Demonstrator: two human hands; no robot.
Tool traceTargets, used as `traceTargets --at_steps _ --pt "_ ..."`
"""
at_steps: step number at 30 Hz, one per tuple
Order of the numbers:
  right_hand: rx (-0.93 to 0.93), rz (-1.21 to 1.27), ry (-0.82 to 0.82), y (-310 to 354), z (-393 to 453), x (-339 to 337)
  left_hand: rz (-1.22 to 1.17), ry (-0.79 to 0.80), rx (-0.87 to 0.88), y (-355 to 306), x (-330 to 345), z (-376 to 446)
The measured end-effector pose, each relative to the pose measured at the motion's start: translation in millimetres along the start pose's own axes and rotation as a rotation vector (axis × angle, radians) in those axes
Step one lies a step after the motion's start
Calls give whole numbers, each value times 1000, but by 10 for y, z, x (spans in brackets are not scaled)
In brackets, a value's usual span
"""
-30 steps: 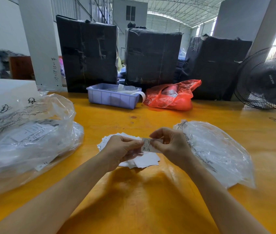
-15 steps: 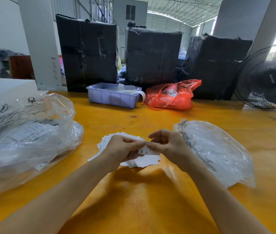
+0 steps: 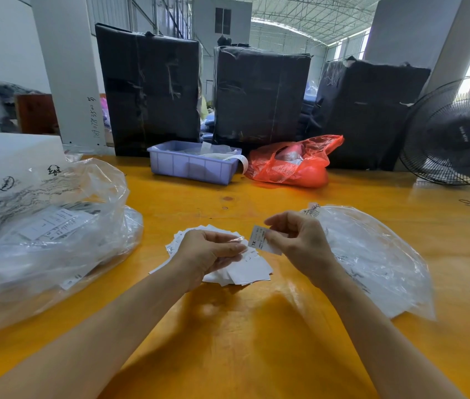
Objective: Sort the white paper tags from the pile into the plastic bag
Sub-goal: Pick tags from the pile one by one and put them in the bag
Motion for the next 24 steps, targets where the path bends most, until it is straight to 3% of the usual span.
traceTargets --at_steps 9,20,24 --pt "-21 -68 24 -44 1 27 84 -31 58 18 -2 40" --pt "105 25 131 -86 -43 95 146 34 111 30 54 19" --pt "126 33 77 -116 -30 106 173 -8 131 32 74 21"
Point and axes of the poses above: each hand's wrist, its own z-axis towards the middle knuckle, its own x-axis out of the palm, y = z × x, the point moved 4 cm from there along z, towards the middle knuckle, and after that the axes turned 13 degrees about z, right-handed, at the moved point
